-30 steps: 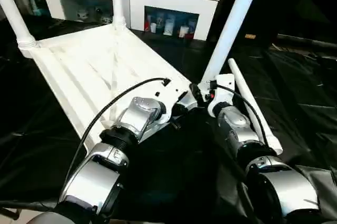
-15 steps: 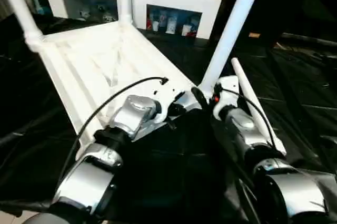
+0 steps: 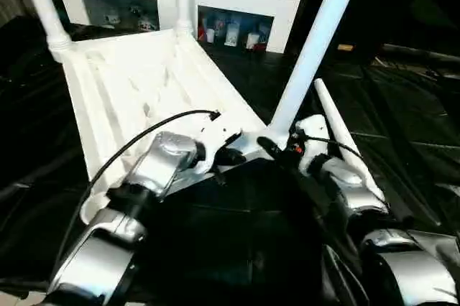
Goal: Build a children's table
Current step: Insert table leg to table base, then rotate leg to tighten
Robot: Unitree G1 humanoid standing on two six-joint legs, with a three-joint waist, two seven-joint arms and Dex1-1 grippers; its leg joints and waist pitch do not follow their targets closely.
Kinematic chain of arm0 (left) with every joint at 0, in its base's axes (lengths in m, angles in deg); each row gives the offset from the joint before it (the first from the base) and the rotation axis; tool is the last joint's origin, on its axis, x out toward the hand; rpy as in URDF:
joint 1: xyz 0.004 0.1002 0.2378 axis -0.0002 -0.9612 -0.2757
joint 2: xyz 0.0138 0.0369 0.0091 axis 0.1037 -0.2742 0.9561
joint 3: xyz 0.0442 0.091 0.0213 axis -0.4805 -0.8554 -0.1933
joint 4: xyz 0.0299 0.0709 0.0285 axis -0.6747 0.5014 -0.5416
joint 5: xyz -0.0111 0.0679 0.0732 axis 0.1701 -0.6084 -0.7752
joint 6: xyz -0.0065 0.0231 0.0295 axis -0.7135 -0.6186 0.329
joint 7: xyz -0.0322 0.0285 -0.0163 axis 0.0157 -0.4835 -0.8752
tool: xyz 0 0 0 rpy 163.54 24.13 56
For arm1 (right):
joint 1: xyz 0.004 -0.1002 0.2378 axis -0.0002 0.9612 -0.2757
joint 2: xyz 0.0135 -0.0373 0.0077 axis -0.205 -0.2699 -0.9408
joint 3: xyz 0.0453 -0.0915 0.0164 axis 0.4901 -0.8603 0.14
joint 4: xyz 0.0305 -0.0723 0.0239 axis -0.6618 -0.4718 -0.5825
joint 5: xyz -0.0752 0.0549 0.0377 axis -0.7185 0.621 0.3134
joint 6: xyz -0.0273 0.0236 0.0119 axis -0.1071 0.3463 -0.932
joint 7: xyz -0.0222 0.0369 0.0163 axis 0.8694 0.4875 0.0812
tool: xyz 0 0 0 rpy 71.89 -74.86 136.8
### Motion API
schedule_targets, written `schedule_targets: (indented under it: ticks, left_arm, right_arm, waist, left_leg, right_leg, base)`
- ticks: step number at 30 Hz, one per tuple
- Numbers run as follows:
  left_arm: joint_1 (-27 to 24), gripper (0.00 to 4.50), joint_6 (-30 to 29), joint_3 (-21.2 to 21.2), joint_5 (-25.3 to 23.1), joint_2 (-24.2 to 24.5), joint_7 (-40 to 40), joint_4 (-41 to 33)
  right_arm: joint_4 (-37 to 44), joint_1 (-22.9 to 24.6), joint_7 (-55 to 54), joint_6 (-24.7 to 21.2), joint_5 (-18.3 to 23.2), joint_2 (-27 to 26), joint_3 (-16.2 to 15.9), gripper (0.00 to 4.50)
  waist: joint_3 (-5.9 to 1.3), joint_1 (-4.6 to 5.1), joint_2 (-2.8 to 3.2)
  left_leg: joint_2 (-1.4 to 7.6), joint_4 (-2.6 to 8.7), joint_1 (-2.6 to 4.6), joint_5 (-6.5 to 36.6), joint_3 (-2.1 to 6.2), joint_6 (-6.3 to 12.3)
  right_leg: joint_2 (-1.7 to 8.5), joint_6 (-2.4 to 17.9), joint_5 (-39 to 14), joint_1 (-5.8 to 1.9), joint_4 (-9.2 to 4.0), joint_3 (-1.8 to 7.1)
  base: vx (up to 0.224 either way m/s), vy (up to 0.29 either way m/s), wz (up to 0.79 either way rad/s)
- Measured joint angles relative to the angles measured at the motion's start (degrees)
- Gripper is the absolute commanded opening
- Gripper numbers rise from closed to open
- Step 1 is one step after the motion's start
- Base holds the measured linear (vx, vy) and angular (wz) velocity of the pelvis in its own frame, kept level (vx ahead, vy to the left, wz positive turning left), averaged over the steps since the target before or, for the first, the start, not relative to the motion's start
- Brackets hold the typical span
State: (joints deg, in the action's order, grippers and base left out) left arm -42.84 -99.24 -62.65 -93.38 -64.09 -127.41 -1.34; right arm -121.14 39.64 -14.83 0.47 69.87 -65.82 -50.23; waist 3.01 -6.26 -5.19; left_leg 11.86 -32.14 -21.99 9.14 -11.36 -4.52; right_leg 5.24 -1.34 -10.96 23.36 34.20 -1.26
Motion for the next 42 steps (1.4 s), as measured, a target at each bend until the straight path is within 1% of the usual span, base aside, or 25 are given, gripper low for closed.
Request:
schedule_targets:
  ticks: [4, 6, 11, 14, 16, 21, 29, 38, 41, 42]
  left_arm:
    - [-1.0, 0.0, -0.42, -0.1, 0.08, 1.07, -1.01, -1.85]
    - [-1.85, 0.0, -0.6, -0.26, 0.25, 2.03, -2.36, -3.36]
    - [-4.03, 0.0, 0.17, -0.9, 0.77, 4.59, -6.38, -6.83]
    - [-5.02, 0.0, 1.14, -1.35, 1.09, 5.9, -8.65, -8.19]
    - [-6.01, 0.0, 2.02, -1.72, 1.56, 6.96, -10.6, -9.61]
    - [-7.68, 0.0, 2.75, -1.72, 2.17, 8.92, -13.67, -12.02]
    - [-9.29, 0.0, 3.74, -1.86, 3.0, 10.97, -17.13, -14.01]
    - [-10.23, 0.0, 4.73, -2.43, 3.62, 12.43, -19.53, -14.98]
    - [-10.32, 0.0, 4.73, -2.43, 3.64, 12.55, -19.95, -14.98]
    - [-10.34, 0.0, 4.73, -2.43, 3.64, 12.56, -19.96, -14.98]
  right_arm:
    - [1.24, 0.87, 2.98, 0.06, 0.1, 0.42, -0.08, 3.73]
    - [2.27, 1.42, 4.94, 0.07, 0.11, 1.08, -0.49, 3.73]
    - [4.61, 3.26, 10.4, 0.28, 0.06, 2.29, -2.17, 3.73]
    - [5.51, 4.23, 13.71, 0.28, 0.0, 2.72, -2.47, 3.73]
    - [6.57, 5.34, 16.25, 0.28, 0.0, 3.28, -3.26, 3.73]
    - [8.72, 6.17, 20.0, 0.25, 0.02, 3.74, -4.5, 3.73]
    - [11.3, 7.7, 24.79, -0.23, 0.44, 4.07, -5.29, 3.73]
    - [13.59, 9.25, 28.66, -1.64, 1.69, 4.27, -6.06, 3.73]
    - [14.13, 9.39, 29.67, -2.24, 1.87, 4.32, -6.21, 3.37]
    - [14.2, 9.41, 30.0, -2.31, 1.93, 4.32, -6.31, 3.31]
  waist:
    - [0.0, 0.38, 0.0]
    - [0.0, 0.4, 0.0]
    - [0.0, 0.33, 0.0]
    - [0.0, 0.12, 0.0]
    - [0.0, 0.01, 0.0]
    - [0.0, -0.05, -0.01]
    - [0.0, -0.22, -0.01]
    - [-0.01, -0.34, -0.07]
    - [-0.01, -0.34, -0.11]
    - [-0.02, -0.34, -0.13]
  left_leg:
    - [0.01, -0.17, -0.01, 0.0, -0.02, 0.0]
    - [0.01, -0.22, -0.02, 0.0, -0.02, 0.01]
    - [0.02, -0.31, -0.03, -0.01, -0.02, 0.03]
    - [0.01, -0.38, -0.03, -0.01, -0.03, 0.04]
    - [0.02, -0.42, -0.03, -0.02, -0.03, 0.05]
    - [0.01, -0.52, -0.03, -0.06, -0.07, 0.12]
    - [0.02, -0.56, -0.02, -0.08, -0.07, 0.16]
    - [0.02, -0.94, -0.02, -0.08, -0.06, 0.17]
    - [0.03, -0.99, -0.01, -0.08, -0.04, 0.17]
    - [0.03, -1.0, -0.01, -0.08, -0.03, 0.17]
  right_leg:
    - [0.0, 0.0, 0.0, 0.0, 0.07, 0.06]
    - [0.0, 0.0, 0.0, 0.0, 0.11, 0.07]
    - [0.0, 0.0, 0.0, 0.0, 0.15, 0.08]
    - [0.0, 0.01, -0.01, -0.01, 0.17, 0.11]
    - [0.0, 0.01, -0.01, -0.01, 0.19, 0.14]
    - [0.0, 0.01, -0.01, -0.01, 0.26, 0.2]
    - [0.0, 0.01, -0.01, 0.0, 0.34, 0.21]
    - [0.04, 0.01, -0.02, 0.0, 0.74, 0.25]
    - [0.04, 0.01, -0.02, 0.0, 0.81, 0.26]
    - [0.05, 0.01, -0.01, 0.0, 0.83, 0.25]
  base:
    - [0.0, 0.0, 0.0]
    - [0.0, 0.0, 0.0]
    - [0.0, 0.0, 0.0]
    - [0.0, 0.0, 0.0]
    - [0.0, 0.0, 0.0]
    - [0.0, 0.0, 0.0]
    - [0.0, 0.0, 0.0]
    - [0.0, 0.0, 0.0]
    - [0.0, 0.0, 0.0]
    - [0.0, 0.0, 0.0]
